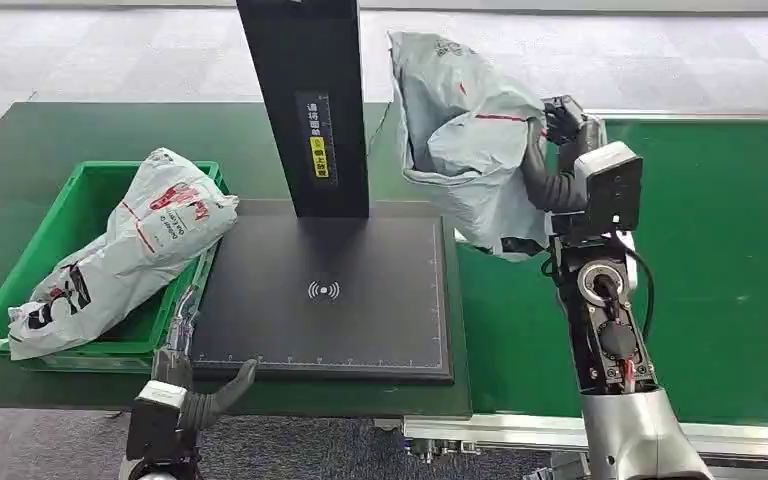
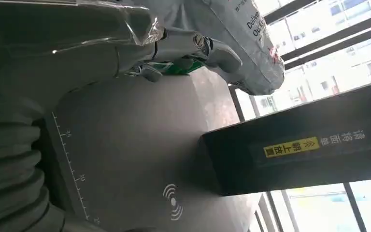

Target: Moved the parcel from conveyor to table for the left to box.

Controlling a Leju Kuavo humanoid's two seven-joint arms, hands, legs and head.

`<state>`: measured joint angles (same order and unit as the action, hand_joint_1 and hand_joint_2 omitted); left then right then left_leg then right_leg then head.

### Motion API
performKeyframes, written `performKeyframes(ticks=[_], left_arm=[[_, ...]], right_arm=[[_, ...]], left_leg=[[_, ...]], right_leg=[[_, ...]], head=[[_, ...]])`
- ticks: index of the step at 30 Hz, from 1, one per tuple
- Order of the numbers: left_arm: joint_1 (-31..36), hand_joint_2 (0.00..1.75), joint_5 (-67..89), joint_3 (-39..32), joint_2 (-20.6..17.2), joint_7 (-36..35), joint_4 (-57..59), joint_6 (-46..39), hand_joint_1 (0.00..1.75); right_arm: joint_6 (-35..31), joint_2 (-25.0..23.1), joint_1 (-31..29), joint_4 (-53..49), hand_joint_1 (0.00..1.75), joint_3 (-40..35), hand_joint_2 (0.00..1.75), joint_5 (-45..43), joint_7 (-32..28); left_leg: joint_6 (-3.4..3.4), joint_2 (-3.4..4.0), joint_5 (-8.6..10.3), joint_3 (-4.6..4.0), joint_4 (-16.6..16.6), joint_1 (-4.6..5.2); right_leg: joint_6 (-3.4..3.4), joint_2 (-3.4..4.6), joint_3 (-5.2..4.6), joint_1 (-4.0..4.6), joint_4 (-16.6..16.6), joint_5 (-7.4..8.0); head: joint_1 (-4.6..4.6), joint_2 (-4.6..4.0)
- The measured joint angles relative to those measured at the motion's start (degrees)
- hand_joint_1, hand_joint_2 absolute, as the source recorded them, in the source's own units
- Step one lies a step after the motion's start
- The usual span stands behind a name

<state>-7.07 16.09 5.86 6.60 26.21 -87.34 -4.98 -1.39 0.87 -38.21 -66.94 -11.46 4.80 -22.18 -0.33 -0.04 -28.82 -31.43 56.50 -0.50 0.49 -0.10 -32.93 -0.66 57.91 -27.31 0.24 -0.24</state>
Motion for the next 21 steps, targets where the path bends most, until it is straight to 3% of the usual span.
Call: performKeyframes(ticks=[6,12,21], left_arm=[[0.39,1.75,-0.55,0.04,0.04,-0.48,-0.04,0.07,0.00],[-0.37,1.75,-0.70,-0.02,0.07,-0.96,-0.94,-0.13,0.00],[-0.97,1.75,-0.70,-0.07,-0.11,-1.01,-1.38,-0.22,0.00]], right_arm=[[11.59,-4.91,-5.80,12.51,1.75,-11.54,1.75,-3.93,5.26],[12.62,-9.44,-9.24,27.16,1.75,-23.03,1.75,-3.84,7.16],[12.62,-10.40,-10.99,34.45,1.75,-27.89,1.75,-3.75,7.10]], left_leg=[[-0.01,0.14,0.00,0.11,-0.01,-0.07],[-0.05,0.04,0.03,0.05,-0.01,-0.13],[-0.04,0.04,0.03,0.02,0.00,-0.07]], right_leg=[[-0.01,0.14,0.00,0.08,0.00,0.01],[-0.02,0.07,0.00,0.15,0.02,0.00],[-0.01,0.07,0.00,0.09,-0.04,0.01]], head=[[-0.04,0.00],[-0.04,0.00],[-0.02,0.00]])
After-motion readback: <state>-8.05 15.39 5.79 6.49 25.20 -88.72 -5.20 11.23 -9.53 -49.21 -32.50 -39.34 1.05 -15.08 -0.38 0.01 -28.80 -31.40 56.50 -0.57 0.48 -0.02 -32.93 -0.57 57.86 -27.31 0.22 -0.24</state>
